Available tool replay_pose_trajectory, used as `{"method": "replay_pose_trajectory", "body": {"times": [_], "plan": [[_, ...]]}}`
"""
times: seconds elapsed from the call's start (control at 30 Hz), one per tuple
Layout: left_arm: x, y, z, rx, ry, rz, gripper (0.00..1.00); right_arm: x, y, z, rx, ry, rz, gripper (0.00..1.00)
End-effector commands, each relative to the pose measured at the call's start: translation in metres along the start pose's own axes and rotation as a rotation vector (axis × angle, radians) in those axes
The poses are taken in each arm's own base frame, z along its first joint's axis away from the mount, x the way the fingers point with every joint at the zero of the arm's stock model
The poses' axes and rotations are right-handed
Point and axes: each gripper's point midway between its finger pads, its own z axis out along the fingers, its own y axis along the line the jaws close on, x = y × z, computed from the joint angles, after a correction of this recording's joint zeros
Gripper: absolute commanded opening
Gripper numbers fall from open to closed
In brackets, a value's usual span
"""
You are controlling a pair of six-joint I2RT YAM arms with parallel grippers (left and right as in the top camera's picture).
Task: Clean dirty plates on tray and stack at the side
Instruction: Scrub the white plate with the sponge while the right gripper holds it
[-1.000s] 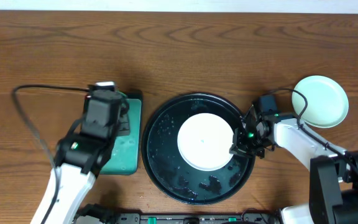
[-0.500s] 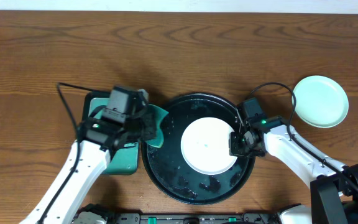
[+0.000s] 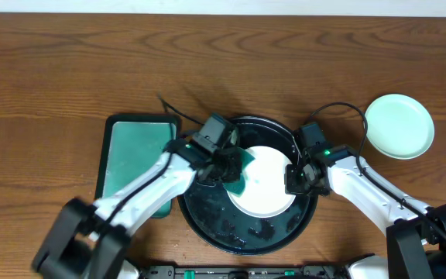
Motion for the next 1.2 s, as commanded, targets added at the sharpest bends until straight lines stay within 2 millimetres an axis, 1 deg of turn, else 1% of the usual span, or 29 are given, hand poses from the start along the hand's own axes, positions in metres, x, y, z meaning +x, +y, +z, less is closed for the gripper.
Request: {"method": "replay_pose_trajectory", "body": {"times": [0.0, 0.07, 0.13, 0.17, 0.33, 0.43, 0.5, 0.57, 0.67, 0.73, 0.8, 0.9, 0.97, 1.0, 1.03, 1.1, 1.13, 1.17], "plan": [[-0.003, 0.004, 0.021, -0.006, 0.038, -0.087, 0.07, 0.005, -0.025, 0.009, 0.133, 0.001, -0.008, 0.01], [0.002, 0.0, 0.033, 0.034, 0.086, -0.102, 0.07, 0.005, -0.025, 0.009, 0.133, 0.001, -0.008, 0.01], [0.008, -0.009, 0.044, 0.083, 0.129, -0.119, 0.07, 0.006, -0.025, 0.008, 0.134, 0.004, -0.008, 0.01], [0.011, -0.016, 0.051, 0.115, 0.15, -0.115, 0.07, 0.007, -0.026, 0.008, 0.136, 0.006, -0.008, 0.01], [0.029, -0.045, 0.065, 0.214, 0.215, -0.054, 0.07, 0.007, -0.026, 0.008, 0.136, 0.007, -0.008, 0.01], [0.037, -0.066, 0.069, 0.282, 0.231, 0.003, 0.07, 0.008, -0.026, 0.008, 0.137, 0.01, -0.007, 0.01], [0.038, -0.073, 0.069, 0.301, 0.226, 0.027, 0.07, 0.009, -0.027, 0.008, 0.14, 0.015, -0.008, 0.01], [0.038, -0.079, 0.068, 0.326, 0.225, 0.038, 0.08, 0.01, -0.027, 0.008, 0.143, 0.02, -0.007, 0.01], [0.034, -0.096, 0.062, 0.417, 0.218, 0.082, 0.07, 0.011, -0.028, 0.008, 0.144, 0.022, -0.007, 0.01], [0.029, -0.097, 0.061, 0.426, 0.197, 0.098, 0.07, 0.011, -0.028, 0.008, 0.144, 0.023, -0.006, 0.01], [0.013, -0.083, 0.064, 0.371, 0.136, 0.078, 0.07, 0.011, -0.028, 0.008, 0.145, 0.024, -0.001, 0.01], [-0.013, -0.054, 0.067, 0.265, 0.042, 0.023, 0.07, 0.011, -0.028, 0.008, 0.145, 0.024, 0.0, 0.01], [-0.031, -0.029, 0.066, 0.186, -0.015, -0.018, 0.07, 0.011, -0.028, 0.008, 0.145, 0.024, 0.0, 0.01], [-0.037, -0.018, 0.064, 0.155, -0.034, -0.022, 0.07, 0.011, -0.028, 0.008, 0.145, 0.024, 0.0, 0.01], [-0.042, -0.002, 0.063, 0.108, -0.051, -0.033, 0.07, 0.011, -0.028, 0.008, 0.145, 0.024, 0.0, 0.01], [-0.047, 0.025, 0.06, 0.019, -0.064, -0.049, 0.07, 0.011, -0.028, 0.008, 0.145, 0.024, 0.0, 0.01], [-0.047, 0.035, 0.059, -0.012, -0.063, -0.053, 0.07, 0.011, -0.028, 0.008, 0.145, 0.025, 0.001, 0.01], [-0.045, 0.054, 0.054, -0.071, -0.039, -0.078, 0.07, 0.012, -0.028, 0.008, 0.146, 0.026, 0.001, 0.01]]}}
